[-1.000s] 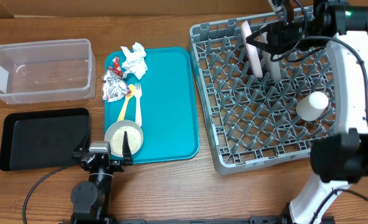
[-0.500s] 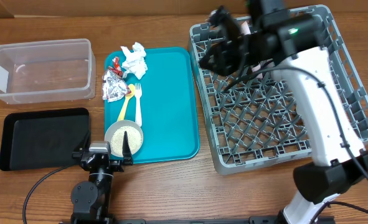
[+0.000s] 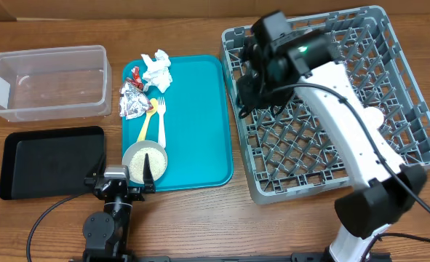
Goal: Sort waste into correct bins and load items into the dishwasher rack
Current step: 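Move the right gripper over the teal tray toward the white fork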
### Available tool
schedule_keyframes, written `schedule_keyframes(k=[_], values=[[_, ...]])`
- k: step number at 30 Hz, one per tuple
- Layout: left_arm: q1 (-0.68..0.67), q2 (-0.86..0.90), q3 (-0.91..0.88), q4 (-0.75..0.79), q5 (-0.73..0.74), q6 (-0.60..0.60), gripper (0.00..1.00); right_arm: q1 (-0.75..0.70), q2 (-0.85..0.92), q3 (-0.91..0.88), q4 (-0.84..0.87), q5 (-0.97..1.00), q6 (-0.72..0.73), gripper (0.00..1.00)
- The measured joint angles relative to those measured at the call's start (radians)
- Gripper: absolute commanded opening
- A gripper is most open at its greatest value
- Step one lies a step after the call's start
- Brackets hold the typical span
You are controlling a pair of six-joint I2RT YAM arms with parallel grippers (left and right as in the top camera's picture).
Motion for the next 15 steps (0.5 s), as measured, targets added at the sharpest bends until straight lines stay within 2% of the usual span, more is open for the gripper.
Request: schedule_keyframes(k=[4, 6, 9, 11, 13, 15], values=[[0.000, 0.000, 0.000, 0.000, 0.000, 0.000, 1.00, 0.051, 0.024, -0.125, 0.121, -0.017, -0.021, 0.49], [0.000, 0.000, 0.000, 0.000, 0.000, 0.000, 1.00, 0.074, 0.030, -0.161, 0.155, -0.018, -0.027, 0.45], [0.000, 0.000, 0.000, 0.000, 0.000, 0.000, 1.00, 0.119, 0.033, -0.205, 0.248, -0.020, -0.039, 0.46], [0.000, 0.000, 0.000, 0.000, 0.000, 0.000, 1.00, 0.142, 0.033, -0.217, 0.320, -0.022, -0.045, 0.53], [0.000, 0.000, 0.000, 0.000, 0.000, 0.000, 1.00, 0.161, 0.034, -0.224, 0.392, -0.022, -0.048, 0.53], [0.000, 0.000, 0.000, 0.000, 0.000, 0.000, 1.00, 0.183, 0.042, -0.224, 0.446, -0.025, -0.042, 0.63]])
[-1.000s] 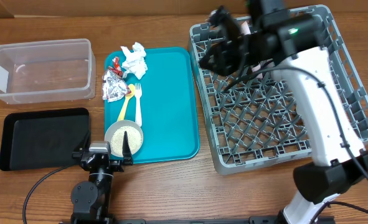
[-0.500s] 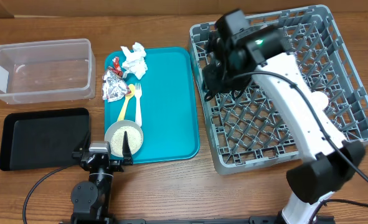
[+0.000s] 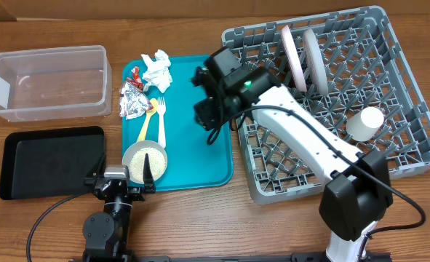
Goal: Sort waste into correct bins and load items into the dishwasher rack
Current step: 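Move the right gripper over the teal tray toward the white fork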
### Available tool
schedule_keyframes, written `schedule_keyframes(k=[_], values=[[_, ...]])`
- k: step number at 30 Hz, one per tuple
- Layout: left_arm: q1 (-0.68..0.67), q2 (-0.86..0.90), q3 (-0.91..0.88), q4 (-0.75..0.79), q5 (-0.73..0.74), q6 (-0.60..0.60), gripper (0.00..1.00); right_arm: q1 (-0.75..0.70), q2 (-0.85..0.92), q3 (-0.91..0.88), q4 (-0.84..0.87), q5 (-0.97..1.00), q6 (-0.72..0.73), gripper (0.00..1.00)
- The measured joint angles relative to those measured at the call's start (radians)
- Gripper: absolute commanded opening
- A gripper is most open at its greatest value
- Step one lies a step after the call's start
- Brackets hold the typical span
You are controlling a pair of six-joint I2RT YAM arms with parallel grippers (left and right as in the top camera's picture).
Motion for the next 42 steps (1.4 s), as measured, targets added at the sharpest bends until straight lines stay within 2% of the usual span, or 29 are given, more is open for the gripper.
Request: schedule_keyframes(k=[2, 10, 14, 20, 21, 23, 26, 35, 42], values=[[0.000, 0.000, 0.000, 0.000, 0.000, 0.000, 1.00, 0.026, 0.014, 0.000, 0.047, 0.000, 0.007, 0.66], [0.000, 0.000, 0.000, 0.000, 0.000, 0.000, 1.00, 0.050, 0.083, -0.005, 0.178, 0.035, 0.022, 0.67], [0.000, 0.000, 0.000, 0.000, 0.000, 0.000, 1.00, 0.049, 0.083, -0.005, 0.185, 0.042, 0.023, 0.67], [0.000, 0.000, 0.000, 0.000, 0.000, 0.000, 1.00, 0.049, 0.086, -0.005, 0.234, 0.022, 0.041, 0.51], [0.000, 0.000, 0.000, 0.000, 0.000, 0.000, 1.00, 0.049, 0.087, -0.005, 0.241, 0.021, 0.048, 0.52], [0.000, 0.000, 0.000, 0.000, 0.000, 0.000, 1.00, 0.049, 0.098, -0.005, 0.277, 0.020, 0.081, 0.61], [0.000, 0.000, 0.000, 0.000, 0.000, 0.000, 1.00, 0.049, 0.142, -0.005, 0.292, 0.035, 0.167, 0.61], [0.000, 0.000, 0.000, 0.000, 0.000, 0.000, 1.00, 0.049, 0.178, 0.021, 0.246, 0.056, 0.274, 0.59], [0.000, 0.000, 0.000, 0.000, 0.000, 0.000, 1.00, 0.049, 0.179, 0.048, 0.356, 0.080, 0.409, 0.62]])
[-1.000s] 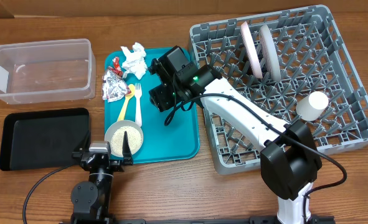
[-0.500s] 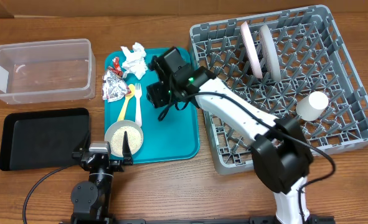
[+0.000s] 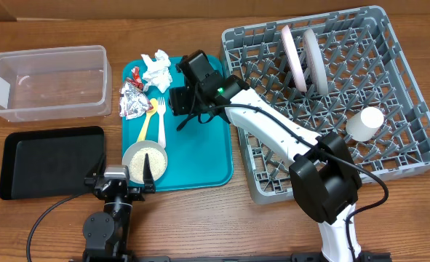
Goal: Sort waste into correct bins and load items into the dishwasher rack
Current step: 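Move the right gripper over the teal tray toward the white fork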
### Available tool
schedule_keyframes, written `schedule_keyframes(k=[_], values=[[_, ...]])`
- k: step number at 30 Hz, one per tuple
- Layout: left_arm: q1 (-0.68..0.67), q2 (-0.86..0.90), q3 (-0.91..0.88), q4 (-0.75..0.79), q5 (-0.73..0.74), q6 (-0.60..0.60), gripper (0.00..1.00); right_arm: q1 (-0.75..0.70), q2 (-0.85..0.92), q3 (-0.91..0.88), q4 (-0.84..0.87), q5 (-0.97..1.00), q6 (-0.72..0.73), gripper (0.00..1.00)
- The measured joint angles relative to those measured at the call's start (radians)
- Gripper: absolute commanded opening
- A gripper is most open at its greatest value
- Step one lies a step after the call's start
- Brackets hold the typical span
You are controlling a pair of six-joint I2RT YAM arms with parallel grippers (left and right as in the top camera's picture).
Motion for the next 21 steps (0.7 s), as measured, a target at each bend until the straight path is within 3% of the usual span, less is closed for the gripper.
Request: schedule_keyframes(k=[13, 21], values=[[0.000, 0.000, 0.000, 0.000, 0.000, 0.000, 1.00, 0.009, 0.048, 0.003, 0.172, 0.010, 0.098, 0.62], [0.000, 0.000, 0.000, 0.000, 0.000, 0.000, 1.00, 0.081, 0.136, 0.007, 0.181, 0.071, 0.103, 0.59]])
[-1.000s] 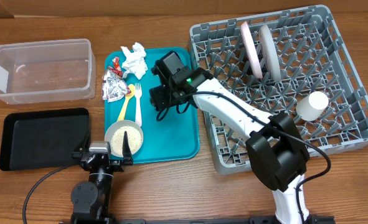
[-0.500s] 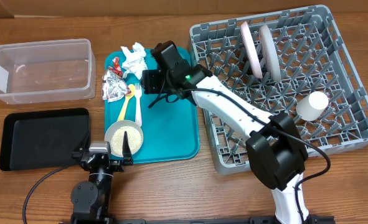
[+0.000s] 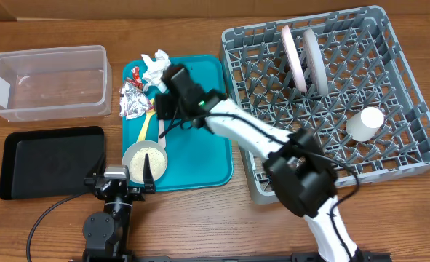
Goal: Sort waste into correct bins and load items into the dishwasher rack
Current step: 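Move the right gripper over the teal tray toward the white fork, then lower the right gripper and grasp the white fork's handle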
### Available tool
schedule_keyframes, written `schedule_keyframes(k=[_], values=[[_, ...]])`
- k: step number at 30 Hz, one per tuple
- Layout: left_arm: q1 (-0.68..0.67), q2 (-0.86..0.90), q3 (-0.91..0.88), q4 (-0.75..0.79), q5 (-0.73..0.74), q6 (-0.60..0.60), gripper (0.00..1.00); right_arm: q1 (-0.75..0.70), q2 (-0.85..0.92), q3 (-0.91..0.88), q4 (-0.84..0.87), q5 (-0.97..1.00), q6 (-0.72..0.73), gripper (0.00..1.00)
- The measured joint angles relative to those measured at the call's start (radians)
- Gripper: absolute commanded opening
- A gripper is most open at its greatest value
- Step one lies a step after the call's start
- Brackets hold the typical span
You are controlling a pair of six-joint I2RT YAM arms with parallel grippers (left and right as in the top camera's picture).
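Note:
My right gripper (image 3: pixel 159 109) hangs over the teal tray (image 3: pixel 200 138), just above the heads of a yellow fork (image 3: pixel 145 127) and a white fork (image 3: pixel 161 129). Its wrist hides the fingers, so their state does not show. A bowl of pale grains (image 3: pixel 143 161) sits at the tray's front left. Crumpled white paper (image 3: pixel 155 67), a red scrap (image 3: pixel 136 72) and a foil wrapper (image 3: pixel 132 100) lie at the tray's far left. My left gripper (image 3: pixel 123 182) rests low by the bowl with its fingers apart and nothing between them.
A grey dishwasher rack (image 3: pixel 389 156) on the right holds a pink plate (image 3: pixel 293 54), a white plate (image 3: pixel 313 49) and a white cup (image 3: pixel 365 122). A clear plastic bin (image 3: pixel 47 81) stands at the far left, with a black tray bin (image 3: pixel 51 160) in front of it.
My right gripper has moved left across the tray, from its upper middle to above the fork heads. The left arm and all objects stay where they were.
My right gripper was first over the far left part of the rack. Then it stood at the tray's right edge, with two plates showing upright in the rack. Later it was over the tray's upper middle, and now it is above the forks.

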Motion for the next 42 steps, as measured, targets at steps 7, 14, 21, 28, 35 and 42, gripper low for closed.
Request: schedule_keyframes(k=[7, 14, 21, 28, 35, 42], values=[[0.000, 0.000, 0.000, 0.000, 0.000, 0.000, 1.00, 0.055, 0.060, 0.000, -0.034, 0.042, -0.001, 0.59], [0.000, 0.000, 0.000, 0.000, 0.000, 0.000, 1.00, 0.072, 0.060, 0.000, -0.037, 0.141, 0.000, 0.58], [0.000, 0.000, 0.000, 0.000, 0.000, 0.000, 1.00, 0.076, 0.060, 0.000, -0.026, 0.206, 0.000, 0.56], [0.000, 0.000, 0.000, 0.000, 0.000, 0.000, 1.00, 0.078, 0.060, 0.000, -0.005, 0.225, 0.000, 0.56], [0.000, 0.000, 0.000, 0.000, 0.000, 0.000, 1.00, 0.089, 0.067, 0.000, 0.000, 0.229, -0.001, 0.55], [0.000, 0.000, 0.000, 0.000, 0.000, 0.000, 1.00, 0.091, 0.087, 0.003, -0.004, 0.237, -0.001, 0.44]])
